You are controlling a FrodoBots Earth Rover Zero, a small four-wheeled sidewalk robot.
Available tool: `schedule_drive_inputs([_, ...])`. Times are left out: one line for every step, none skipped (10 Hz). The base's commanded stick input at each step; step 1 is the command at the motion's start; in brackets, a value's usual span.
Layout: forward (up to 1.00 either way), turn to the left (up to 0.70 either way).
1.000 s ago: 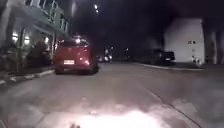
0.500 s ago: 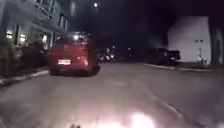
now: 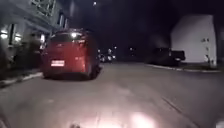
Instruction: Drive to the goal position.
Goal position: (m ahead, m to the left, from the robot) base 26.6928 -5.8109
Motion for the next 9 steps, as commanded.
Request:
schedule_drive_inputs([1.00, 0.00])
schedule_drive_inputs([1.00, 0.00])
schedule_drive_inputs([1.00, 0.00])
schedule_drive_inputs([1.00, 0.00])
schedule_drive_inputs([1.00, 0.00])
schedule_drive_inputs([1.00, 0.00])
schedule_drive_inputs([1.00, 0.00])
schedule_drive_inputs([1.00, 0.00])
schedule_drive_inputs([1.00, 0.00])
